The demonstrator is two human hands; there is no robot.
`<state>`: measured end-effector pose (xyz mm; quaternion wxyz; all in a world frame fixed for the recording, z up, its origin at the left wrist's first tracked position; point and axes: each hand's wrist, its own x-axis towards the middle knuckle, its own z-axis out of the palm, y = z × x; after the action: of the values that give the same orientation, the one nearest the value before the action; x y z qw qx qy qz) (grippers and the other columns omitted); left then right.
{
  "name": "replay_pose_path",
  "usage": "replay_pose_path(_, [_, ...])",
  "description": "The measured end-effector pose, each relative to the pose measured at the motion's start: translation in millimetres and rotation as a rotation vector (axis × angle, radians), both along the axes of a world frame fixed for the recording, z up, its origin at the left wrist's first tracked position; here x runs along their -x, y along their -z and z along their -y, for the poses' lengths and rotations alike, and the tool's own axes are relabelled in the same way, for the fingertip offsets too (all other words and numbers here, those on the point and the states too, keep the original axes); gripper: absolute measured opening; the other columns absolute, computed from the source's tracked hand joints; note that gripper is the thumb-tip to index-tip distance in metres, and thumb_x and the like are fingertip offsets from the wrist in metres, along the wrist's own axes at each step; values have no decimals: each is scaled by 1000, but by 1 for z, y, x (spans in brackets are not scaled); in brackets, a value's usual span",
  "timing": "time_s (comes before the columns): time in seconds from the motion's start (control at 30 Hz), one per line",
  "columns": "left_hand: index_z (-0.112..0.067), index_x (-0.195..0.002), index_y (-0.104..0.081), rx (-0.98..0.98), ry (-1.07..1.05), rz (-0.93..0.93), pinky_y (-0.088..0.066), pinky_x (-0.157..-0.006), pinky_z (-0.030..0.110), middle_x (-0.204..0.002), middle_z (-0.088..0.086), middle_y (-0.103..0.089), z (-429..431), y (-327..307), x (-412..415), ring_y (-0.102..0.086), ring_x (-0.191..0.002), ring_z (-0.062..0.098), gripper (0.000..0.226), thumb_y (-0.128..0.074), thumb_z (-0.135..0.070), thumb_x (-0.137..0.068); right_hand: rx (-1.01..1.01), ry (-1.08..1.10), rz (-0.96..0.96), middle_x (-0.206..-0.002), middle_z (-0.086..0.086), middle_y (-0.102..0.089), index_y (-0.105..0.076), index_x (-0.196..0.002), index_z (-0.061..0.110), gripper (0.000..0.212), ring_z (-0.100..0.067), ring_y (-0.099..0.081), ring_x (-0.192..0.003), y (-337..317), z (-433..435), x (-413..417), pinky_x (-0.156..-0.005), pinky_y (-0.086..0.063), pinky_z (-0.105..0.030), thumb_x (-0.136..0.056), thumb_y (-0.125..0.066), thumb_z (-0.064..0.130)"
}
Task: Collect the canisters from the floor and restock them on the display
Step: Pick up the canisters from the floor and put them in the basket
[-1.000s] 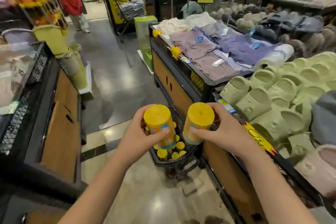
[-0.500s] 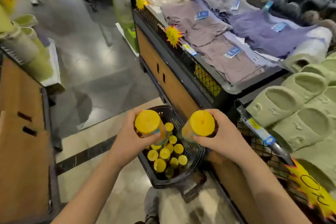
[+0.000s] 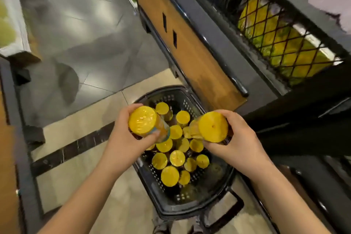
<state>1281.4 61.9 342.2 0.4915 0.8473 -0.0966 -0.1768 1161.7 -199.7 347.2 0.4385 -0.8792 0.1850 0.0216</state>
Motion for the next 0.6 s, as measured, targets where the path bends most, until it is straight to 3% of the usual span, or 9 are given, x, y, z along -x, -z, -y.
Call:
replay_pose_path(0.1, [-43, -127, -47, -9, 23, 12, -49, -86, 19, -118, -32, -53, 13, 52, -1, -57, -110, -5, 74, -91, -28, -70, 22, 37, -69, -126, 19, -49, -49, -135, 37, 74, 4, -47, -108, 68, 4, -7, -89, -41, -21, -72, -87, 41])
replay_pose_path(0.17, [-44, -126, -48, -16, 39, -8, -50, -87, 21, -120, -27, -55, 21, 85, 3, -58, -110, -3, 74, -92, -30, -68, 47, 48, -90, -122, 13, -50, -51, -134, 32, 73, -5, -49, -109, 109, 5, -7, -86, -39, -23, -71, -87, 37])
replay_pose_path(0.23, [-45, -125, -48, -29, 69, -19, -49, -84, 15, -120, -23, -58, 29, 112, 9, -59, -109, -3, 74, -92, -32, -68, 53, 44, -120, -121, 13, -47, -50, -134, 32, 71, -8, -49, -106, 141, 4, -7, -84, -38, -25, -74, -86, 31])
replay_pose_path(0.3, [-45, -126, -48, -69, 111, -24, -46, -83, 9, -119, -25, -57, 37, 135, 16, -56, -109, -7, 73, -92, -36, -68, 47, 32, -168, -125, 13, -48, -48, -136, 35, 71, -10, -51, -106, 168, 3, -7, -85, -44, -32, -76, -85, 30])
replay_pose_path(0.33, [-43, -126, -49, -87, 141, -15, -47, -87, 13, -120, -25, -57, 41, 147, 18, -56, -111, -6, 73, -92, -37, -67, 44, 28, -180, -126, 12, -49, -47, -136, 36, 70, -11, -52, -108, 181, 3, -7, -86, -46, -34, -76, -84, 29])
replay_pose_path(0.4, [-35, -129, -51, -118, 193, 4, -48, -93, 25, -123, -18, -58, 50, 171, 22, -56, -114, 3, 75, -92, -34, -66, 38, 24, -194, -125, 10, -52, -47, -136, 37, 71, -12, -54, -110, 203, 4, -8, -87, -46, -33, -76, -83, 24])
replay_pose_path(0.53, [-24, -138, -48, -238, 281, 55, -42, -101, 27, -133, -8, -49, 67, 211, 30, -48, -123, 11, 80, -91, -28, -70, 38, 28, -230, -127, 6, -54, -46, -140, 32, 74, -11, -54, -109, 228, 6, -7, -79, -40, -13, -76, -81, 17])
replay_pose_path(0.6, [-20, -136, -47, -266, 343, 121, -46, -99, 32, -133, -5, -45, 75, 230, 31, -47, -122, 13, 76, -88, -23, -73, 43, 47, -233, -128, 3, -52, -46, -141, 26, 75, -9, -50, -106, 233, 6, -7, -75, -37, -13, -76, -82, 15])
